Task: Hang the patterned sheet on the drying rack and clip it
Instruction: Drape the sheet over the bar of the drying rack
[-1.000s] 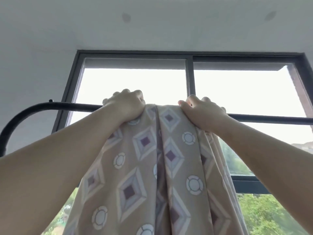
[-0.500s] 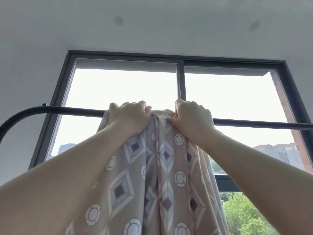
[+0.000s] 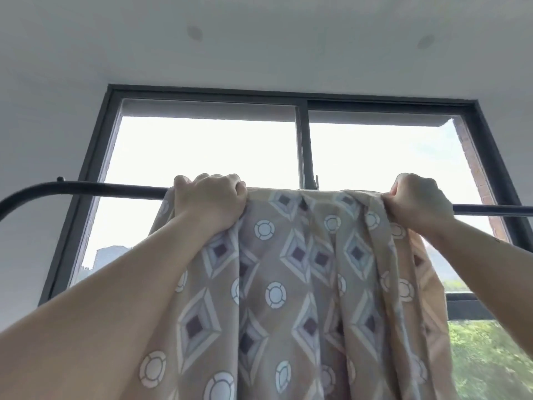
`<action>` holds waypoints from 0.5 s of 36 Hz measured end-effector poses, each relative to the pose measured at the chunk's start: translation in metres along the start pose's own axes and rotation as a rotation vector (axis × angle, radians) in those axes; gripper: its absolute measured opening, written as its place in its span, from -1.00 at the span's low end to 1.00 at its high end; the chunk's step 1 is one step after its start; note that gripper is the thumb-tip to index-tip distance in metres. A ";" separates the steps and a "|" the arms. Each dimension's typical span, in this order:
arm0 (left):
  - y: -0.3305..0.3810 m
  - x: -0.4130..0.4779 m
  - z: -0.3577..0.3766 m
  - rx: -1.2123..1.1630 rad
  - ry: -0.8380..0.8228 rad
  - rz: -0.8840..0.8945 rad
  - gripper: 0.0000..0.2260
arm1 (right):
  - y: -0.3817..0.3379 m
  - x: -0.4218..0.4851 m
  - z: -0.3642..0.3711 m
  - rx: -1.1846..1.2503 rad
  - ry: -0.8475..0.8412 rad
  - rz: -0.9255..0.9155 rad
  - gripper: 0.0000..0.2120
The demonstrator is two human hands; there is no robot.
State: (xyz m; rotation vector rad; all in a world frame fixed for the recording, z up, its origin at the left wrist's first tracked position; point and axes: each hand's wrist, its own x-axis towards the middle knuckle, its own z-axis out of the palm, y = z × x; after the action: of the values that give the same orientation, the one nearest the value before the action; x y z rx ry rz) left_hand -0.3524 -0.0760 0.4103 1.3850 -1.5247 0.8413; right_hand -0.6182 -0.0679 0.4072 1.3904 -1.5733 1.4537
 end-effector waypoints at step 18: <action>0.090 -0.007 0.025 -0.003 -0.090 0.219 -0.55 | 0.001 -0.008 0.023 0.137 -0.001 -0.160 -0.86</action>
State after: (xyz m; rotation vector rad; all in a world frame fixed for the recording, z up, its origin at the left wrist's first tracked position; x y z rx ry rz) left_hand -0.4449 -0.0827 0.4015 1.2835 -1.7700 0.9186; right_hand -0.6122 -0.0871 0.3943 1.5569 -1.3508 1.4865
